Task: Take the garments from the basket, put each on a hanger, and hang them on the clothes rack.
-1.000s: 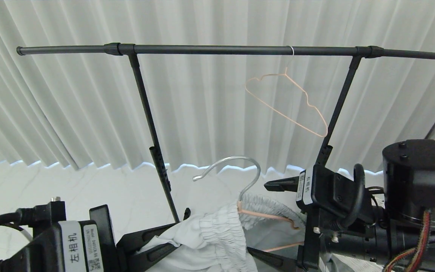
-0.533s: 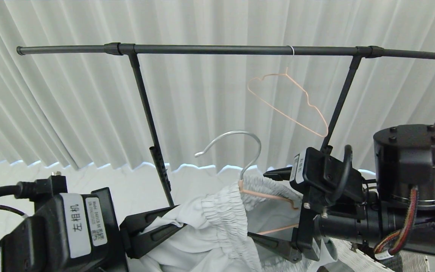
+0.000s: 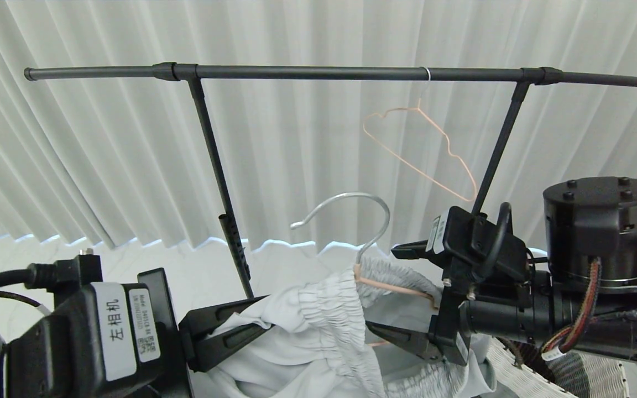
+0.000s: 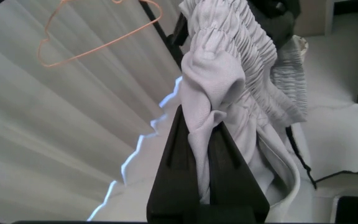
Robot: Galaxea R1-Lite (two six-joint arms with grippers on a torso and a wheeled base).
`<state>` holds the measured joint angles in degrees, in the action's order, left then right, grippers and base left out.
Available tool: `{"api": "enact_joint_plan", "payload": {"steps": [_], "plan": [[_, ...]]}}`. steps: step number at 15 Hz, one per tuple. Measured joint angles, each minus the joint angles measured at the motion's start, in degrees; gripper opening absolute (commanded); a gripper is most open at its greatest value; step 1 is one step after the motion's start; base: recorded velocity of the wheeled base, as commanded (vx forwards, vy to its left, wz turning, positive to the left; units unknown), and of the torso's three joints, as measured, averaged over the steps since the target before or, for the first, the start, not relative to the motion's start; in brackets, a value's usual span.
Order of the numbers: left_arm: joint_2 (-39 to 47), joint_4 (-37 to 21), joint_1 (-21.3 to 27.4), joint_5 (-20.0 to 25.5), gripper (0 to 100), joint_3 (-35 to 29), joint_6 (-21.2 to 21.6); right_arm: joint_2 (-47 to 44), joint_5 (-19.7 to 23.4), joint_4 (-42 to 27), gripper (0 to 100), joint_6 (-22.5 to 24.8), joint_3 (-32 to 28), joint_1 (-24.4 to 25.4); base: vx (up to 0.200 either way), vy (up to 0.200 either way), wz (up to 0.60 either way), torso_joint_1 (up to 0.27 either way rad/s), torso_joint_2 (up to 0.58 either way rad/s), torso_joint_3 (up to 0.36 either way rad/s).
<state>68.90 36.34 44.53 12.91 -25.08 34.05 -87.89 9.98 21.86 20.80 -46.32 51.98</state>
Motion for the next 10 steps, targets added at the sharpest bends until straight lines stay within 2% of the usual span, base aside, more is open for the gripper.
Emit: {"api": "enact_joint_plan", "payload": {"steps": [5,10], "plan": [[0.1,0.1,-1.0,0.2,0,-0.4,0.0,-1.0,-0.1,0.1,0,0.5,-1.1,-1.2,0.000,0.000,0.00,0.000,0.00,0.000],[0.2,0.2,-1.0,0.2,0,0.1,0.1,-2.1,0.1,0.5,0,3.7,-3.7,-3.4,0.000,0.000,0.00,0.000,0.00,0.000]]}}
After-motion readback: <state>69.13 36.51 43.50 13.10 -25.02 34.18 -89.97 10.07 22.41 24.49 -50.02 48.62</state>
